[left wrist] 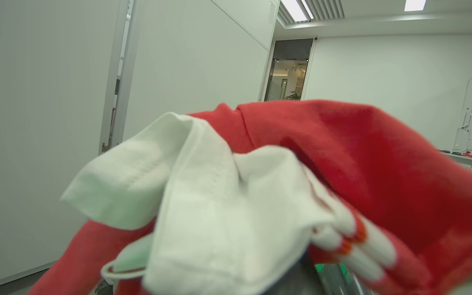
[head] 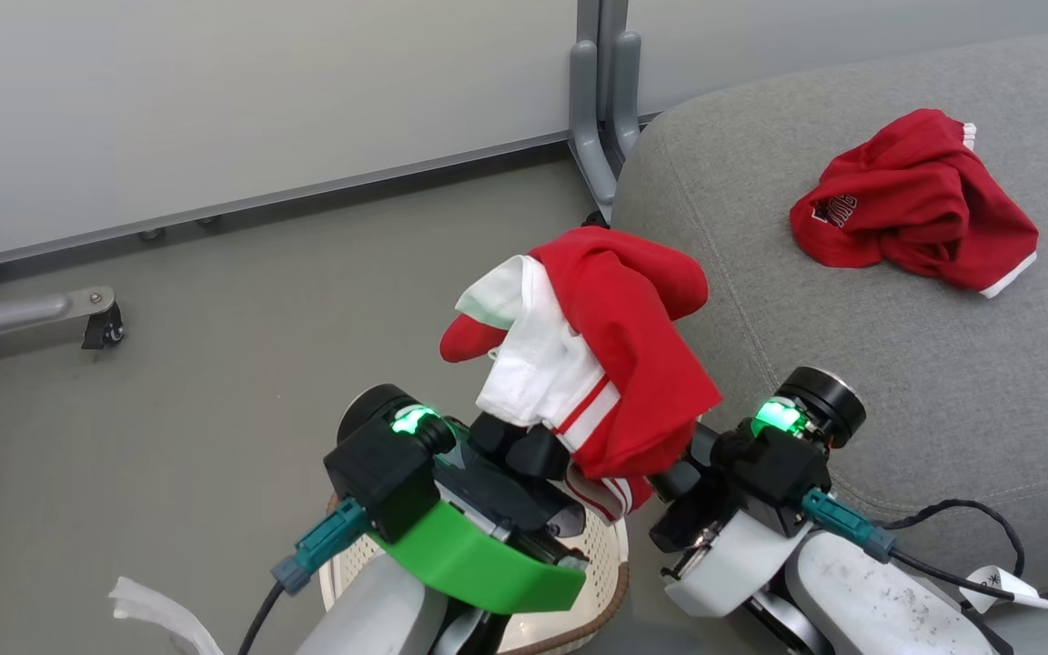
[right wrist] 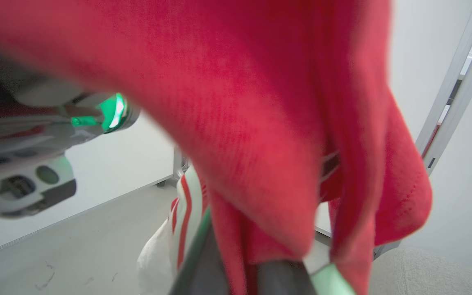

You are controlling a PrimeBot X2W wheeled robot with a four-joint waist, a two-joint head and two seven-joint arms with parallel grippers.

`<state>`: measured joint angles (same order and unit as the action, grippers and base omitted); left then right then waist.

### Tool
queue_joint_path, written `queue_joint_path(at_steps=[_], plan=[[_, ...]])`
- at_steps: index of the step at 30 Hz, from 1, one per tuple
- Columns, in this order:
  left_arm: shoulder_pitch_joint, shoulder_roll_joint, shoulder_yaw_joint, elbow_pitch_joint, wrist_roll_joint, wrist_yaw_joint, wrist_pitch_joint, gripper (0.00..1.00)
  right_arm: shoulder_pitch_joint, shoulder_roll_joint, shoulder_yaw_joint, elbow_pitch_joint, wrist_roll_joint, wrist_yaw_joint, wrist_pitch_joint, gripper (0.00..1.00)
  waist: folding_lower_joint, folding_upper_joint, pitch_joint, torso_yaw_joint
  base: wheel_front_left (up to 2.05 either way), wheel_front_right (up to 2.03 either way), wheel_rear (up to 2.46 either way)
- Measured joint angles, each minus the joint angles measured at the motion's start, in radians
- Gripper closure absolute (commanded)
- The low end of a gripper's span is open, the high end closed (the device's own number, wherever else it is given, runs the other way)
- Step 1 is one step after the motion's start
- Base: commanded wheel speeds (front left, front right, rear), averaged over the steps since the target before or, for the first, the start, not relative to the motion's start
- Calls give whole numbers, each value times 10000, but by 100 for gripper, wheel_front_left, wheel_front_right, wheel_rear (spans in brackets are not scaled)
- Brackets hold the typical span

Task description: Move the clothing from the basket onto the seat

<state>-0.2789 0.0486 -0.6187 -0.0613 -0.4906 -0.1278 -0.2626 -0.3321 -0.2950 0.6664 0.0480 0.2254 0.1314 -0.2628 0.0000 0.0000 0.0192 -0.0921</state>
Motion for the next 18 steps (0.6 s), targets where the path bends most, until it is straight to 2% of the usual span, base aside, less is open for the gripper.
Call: queue_joint_path(at_steps=[16,18], plan=[[30,-4,213,249,-27,-2,-15,100,187,17,-422,-153,75,0,2,100,0,0,-51,-89,0,0,0],[51,-2,291,357,-27,-2,-15,40,218,35,-543,-174,102,0,2,100,0,0,-72,-104,0,0,0]])
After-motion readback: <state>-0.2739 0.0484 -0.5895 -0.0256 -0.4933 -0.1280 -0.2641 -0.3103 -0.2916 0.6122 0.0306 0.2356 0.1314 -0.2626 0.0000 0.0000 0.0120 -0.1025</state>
